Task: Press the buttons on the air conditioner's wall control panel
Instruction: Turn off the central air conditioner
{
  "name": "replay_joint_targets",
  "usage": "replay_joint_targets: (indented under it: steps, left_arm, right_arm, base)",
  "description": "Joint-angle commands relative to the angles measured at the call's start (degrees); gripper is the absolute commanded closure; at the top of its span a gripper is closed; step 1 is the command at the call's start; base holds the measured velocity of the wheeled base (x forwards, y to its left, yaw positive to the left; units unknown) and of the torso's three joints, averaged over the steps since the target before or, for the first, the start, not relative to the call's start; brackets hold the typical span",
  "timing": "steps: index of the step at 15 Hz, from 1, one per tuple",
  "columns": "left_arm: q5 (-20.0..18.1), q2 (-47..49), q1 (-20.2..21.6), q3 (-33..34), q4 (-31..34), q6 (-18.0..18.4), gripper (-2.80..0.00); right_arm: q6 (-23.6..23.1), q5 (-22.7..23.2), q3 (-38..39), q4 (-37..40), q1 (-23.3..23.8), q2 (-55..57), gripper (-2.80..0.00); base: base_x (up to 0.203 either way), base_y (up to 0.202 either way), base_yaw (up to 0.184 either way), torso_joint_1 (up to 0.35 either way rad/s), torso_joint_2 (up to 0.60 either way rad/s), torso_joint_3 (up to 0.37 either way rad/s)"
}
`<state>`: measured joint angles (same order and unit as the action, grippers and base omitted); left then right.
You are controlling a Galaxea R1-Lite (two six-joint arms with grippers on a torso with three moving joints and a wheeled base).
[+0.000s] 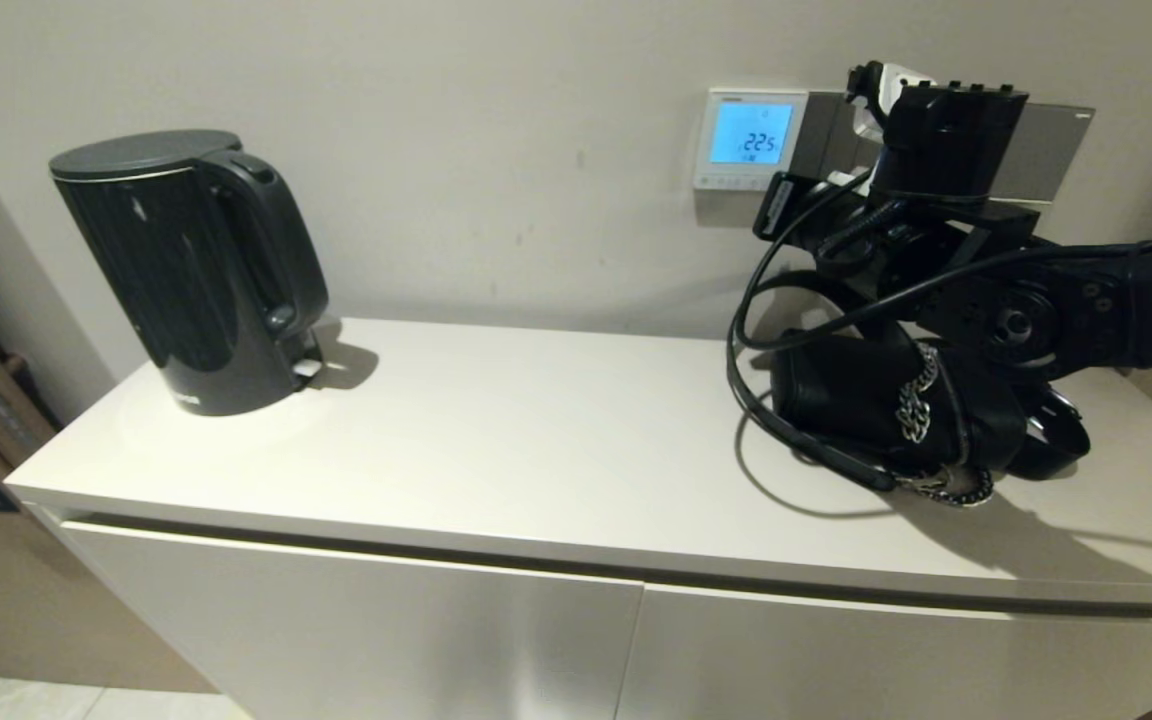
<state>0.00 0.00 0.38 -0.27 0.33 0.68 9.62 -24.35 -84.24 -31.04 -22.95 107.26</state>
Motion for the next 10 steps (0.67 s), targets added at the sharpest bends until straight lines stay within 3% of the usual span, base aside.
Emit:
replay_joint_targets:
  steps: [1,5,10]
  left_arm:
    - [0.0,0.1,0.0,0.0,0.0,0.0,0.00]
    - [0.0,0.1,0.1,0.0,0.0,0.0,0.00]
    - [0.0,0.1,0.0,0.0,0.0,0.0,0.00]
  right_arm:
    - [0.0,-0.1,-1.1,-0.8,-0.1,0.9,0.00]
    - [-1.8,-0.3,-1.9,-5.6,-0.1,2.7,0.00]
    - [-2.0,-0.4,-2.1,-6.0,-0.4,3.7,0.00]
  base:
    - [0.000,0.000,0.000,0.000,0.00,0.000]
    - [0.000,0.000,0.000,0.000,0.00,0.000]
    - [0.000,0.000,0.000,0.000,0.00,0.000]
